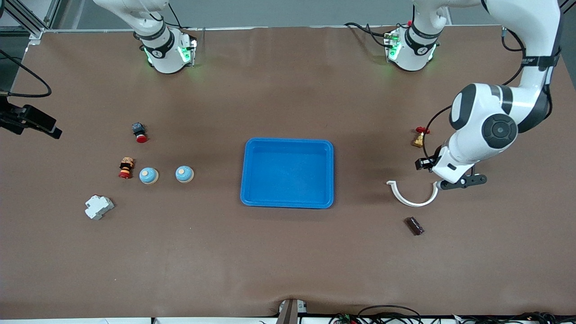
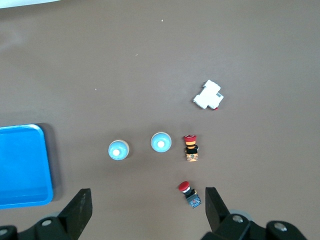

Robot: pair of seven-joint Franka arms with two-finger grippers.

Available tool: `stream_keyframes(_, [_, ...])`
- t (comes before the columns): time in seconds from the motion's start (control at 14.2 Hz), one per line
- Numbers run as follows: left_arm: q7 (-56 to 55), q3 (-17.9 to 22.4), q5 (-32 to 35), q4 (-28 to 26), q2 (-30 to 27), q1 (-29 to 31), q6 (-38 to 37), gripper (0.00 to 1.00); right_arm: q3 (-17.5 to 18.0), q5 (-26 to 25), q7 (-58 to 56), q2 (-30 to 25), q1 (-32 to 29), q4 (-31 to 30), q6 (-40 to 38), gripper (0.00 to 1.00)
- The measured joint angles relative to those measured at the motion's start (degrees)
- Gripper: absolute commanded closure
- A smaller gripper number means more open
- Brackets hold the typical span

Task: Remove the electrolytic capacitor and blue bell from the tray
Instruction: 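Carry the capacitor into the white arch and release it with the left gripper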

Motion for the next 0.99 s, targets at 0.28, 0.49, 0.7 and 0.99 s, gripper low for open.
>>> stream_keyframes(0.28, [0.0, -0.1, 1.0, -0.8, 4.4, 0.0, 6.5, 1.00, 0.0, -1.3, -1.6, 0.0, 0.5, -0.1, 0.2, 0.00])
stream_keyframes(0.49, [0.0, -0.1, 2.8, -0.9, 8.2, 0.0, 11.2, 1.00, 0.0, -1.3, -1.6, 0.0, 0.7, -0.3, 0.2, 0.00])
stream_keyframes(0.7, [0.0, -0.1, 3.9, -0.9, 11.0, 0.0, 13.4, 1.00, 0.1, -1.3, -1.6, 0.0, 0.8, -0.3, 0.2, 0.00])
stream_keyframes(0.99, [0.0, 0.0, 4.5, -0.8, 12.6, 0.2, 14.4, 1.00, 0.1, -1.3, -1.6, 0.0, 1.0, -0.3, 0.3, 0.00])
